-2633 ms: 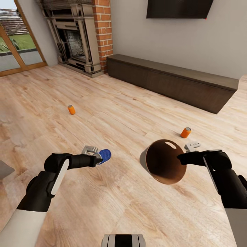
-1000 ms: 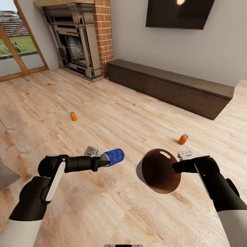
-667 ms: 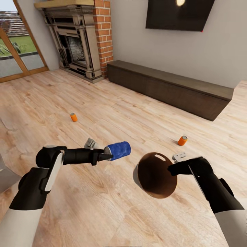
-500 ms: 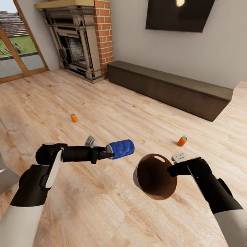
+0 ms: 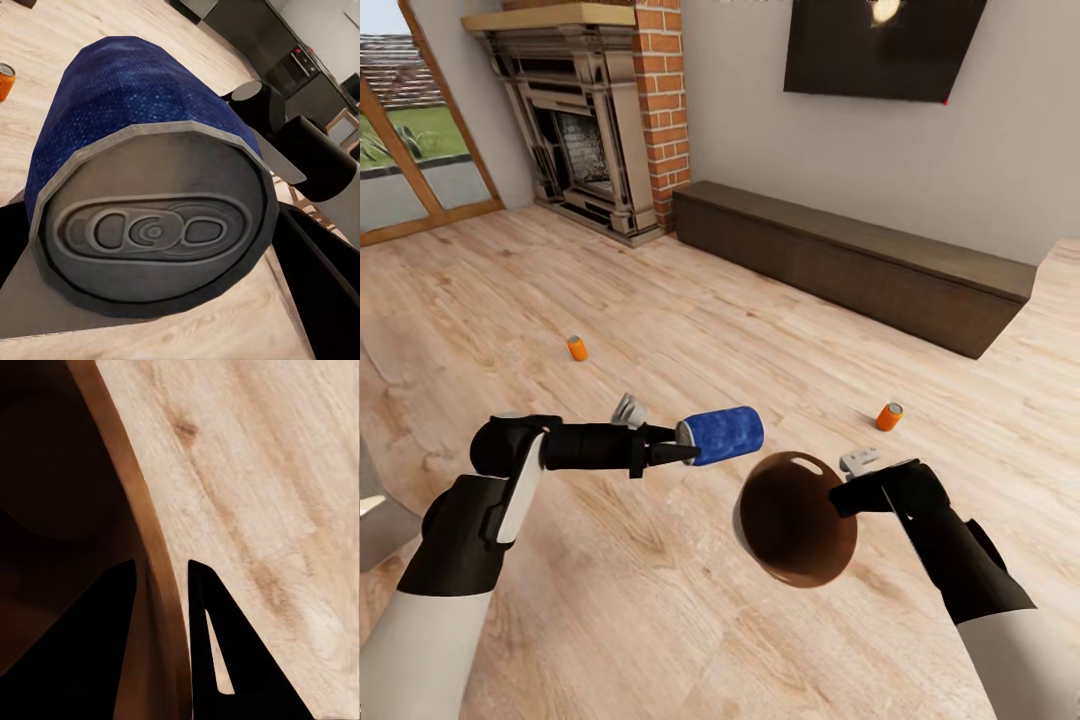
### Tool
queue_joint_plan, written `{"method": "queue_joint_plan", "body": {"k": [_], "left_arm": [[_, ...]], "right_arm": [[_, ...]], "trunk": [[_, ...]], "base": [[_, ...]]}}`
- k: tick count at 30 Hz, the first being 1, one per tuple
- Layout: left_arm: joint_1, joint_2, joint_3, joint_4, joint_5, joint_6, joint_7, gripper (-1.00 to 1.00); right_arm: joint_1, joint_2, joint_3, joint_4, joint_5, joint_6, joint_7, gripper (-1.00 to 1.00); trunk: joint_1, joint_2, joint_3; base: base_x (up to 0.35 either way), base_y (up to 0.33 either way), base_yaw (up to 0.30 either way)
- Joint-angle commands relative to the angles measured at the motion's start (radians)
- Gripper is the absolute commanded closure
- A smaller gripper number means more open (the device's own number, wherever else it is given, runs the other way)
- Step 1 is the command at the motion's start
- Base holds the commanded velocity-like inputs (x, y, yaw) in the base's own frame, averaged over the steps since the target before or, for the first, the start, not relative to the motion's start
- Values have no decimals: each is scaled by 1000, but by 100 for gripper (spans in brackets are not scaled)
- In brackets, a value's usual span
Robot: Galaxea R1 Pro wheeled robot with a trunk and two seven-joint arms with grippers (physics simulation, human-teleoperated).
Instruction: Put the three can of soda from the living room inside the tash can in the kitchen.
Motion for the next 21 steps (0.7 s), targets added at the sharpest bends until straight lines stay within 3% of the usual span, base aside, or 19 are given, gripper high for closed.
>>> {"method": "queue_joint_plan", "body": {"k": [1, 5, 10, 13, 14, 21], "left_arm": [[0, -2, 0, 6, 0, 0, 1, 100], [1, -19, -10, 31, -3, 0, 19, 100], [3, -30, -101, 45, -4, 0, 108, 100], [3, -39, -143, 83, -4, 0, 164, 100], [3, -53, -165, 122, -4, 0, 186, 100], [3, -71, -209, 194, -4, 0, 270, 100]], "right_arm": [[0, 7, 0, 0, -16, 6, 7, 100], [0, 28, 0, 0, 9, 6, 7, 100], [0, 39, 0, 1, 16, 6, 7, 100], [0, 41, 1, 1, 18, 6, 7, 100], [0, 42, 1, 1, 18, 6, 7, 100], [0, 43, 2, 1, 18, 6, 7, 100]], "trunk": [[-4, 7, 3], [-19, 35, 16], [-38, 70, 31], [-50, 91, 41], [-54, 98, 44], [-81, 147, 66]], "base": [[0, 0, 0], [0, 0, 0], [0, 0, 0], [0, 0, 0], [0, 0, 0], [0, 0, 0]]}}
